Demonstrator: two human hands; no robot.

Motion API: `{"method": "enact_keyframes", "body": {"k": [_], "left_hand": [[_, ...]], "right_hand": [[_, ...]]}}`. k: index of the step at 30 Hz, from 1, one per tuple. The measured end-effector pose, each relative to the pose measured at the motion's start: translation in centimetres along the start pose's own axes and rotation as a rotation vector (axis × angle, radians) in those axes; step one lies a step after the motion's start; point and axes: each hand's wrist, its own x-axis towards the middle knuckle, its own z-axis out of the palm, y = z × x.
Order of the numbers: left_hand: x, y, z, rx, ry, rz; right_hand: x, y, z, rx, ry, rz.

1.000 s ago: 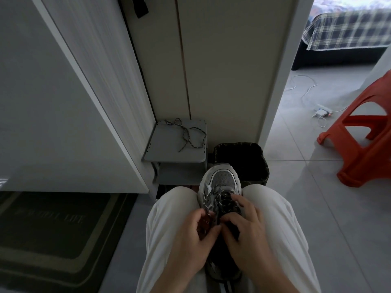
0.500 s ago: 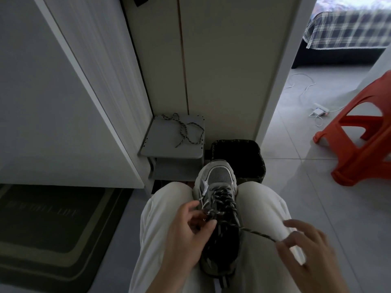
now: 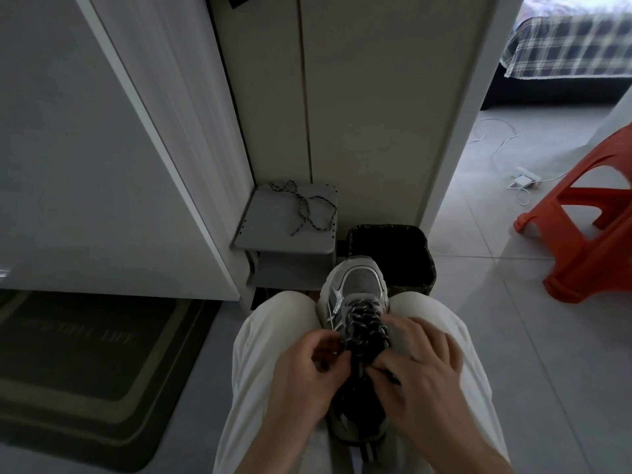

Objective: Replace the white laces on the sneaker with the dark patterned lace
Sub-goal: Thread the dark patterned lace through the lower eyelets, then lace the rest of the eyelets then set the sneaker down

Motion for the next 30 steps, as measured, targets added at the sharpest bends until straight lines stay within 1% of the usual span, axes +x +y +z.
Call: {"method": "enact_keyframes", "body": {"k": [2,4,7,9,10,11,12,13,15,17,18,20,22,24,27,30], "left_hand": [[0.0,0.1,0.0,0.077,0.018,0.026],[-0.1,0.2,0.3,0.173,0.039,0.063],[-0.1,0.2,1.5,0.448,-0.01,0.088],[0.3,0.2,2.1,0.628,-0.063,0.068],[0.7,0.2,2.2,0.661,-0.078,0.033],[1.1,0.2,2.2,0.671,-0.086,0.004],[1.4,0.1,2.0,0.672,-0.088,-0.008],[1.7,-0.1,1.9,0.676,-0.086,-0.003],[2.2,-0.6,1.7,0.697,-0.087,0.035],[3.0,-1.4,1.8,0.752,-0.105,0.038],[3.6,-2.2,2.0,0.778,-0.118,0.007],[5.1,-4.4,2.4,0.793,-0.158,-0.123],[6.8,-7.2,2.6,0.795,-0.204,-0.301],[8.1,-10.5,2.8,0.79,-0.242,-0.455],[9.3,-15.2,3.5,0.757,-0.289,-0.586],[9.9,-18.9,5.0,0.727,-0.365,-0.668]], "right_hand": [[-1.3,0.9,-0.6,0.056,0.049,0.021],[-2.4,1.8,-1.1,0.072,0.041,0.084],[-3.0,2.2,-1.4,0.069,-0.073,0.067],[-2.7,1.9,-1.5,0.125,-0.172,0.056],[-2.3,1.5,-1.5,0.186,-0.217,0.101],[-1.8,1.2,-1.4,0.259,-0.254,0.186],[-1.4,1.0,-1.0,0.299,-0.272,0.275],[-1.1,1.0,-0.4,0.29,-0.285,0.334],[-0.1,1.0,1.3,0.209,-0.359,0.373],[1.1,1.4,3.2,0.156,-0.403,0.345],[1.6,1.8,4.3,0.157,-0.439,0.347],[2.6,3.0,6.9,0.217,-0.564,0.396],[2.5,4.7,9.6,0.299,-0.731,0.504],[1.1,6.7,12.4,0.271,-0.86,0.623],[-2.4,10.0,16.0,0.178,-0.981,0.719],[-4.7,12.3,18.3,0.14,-1.064,0.813]]}}
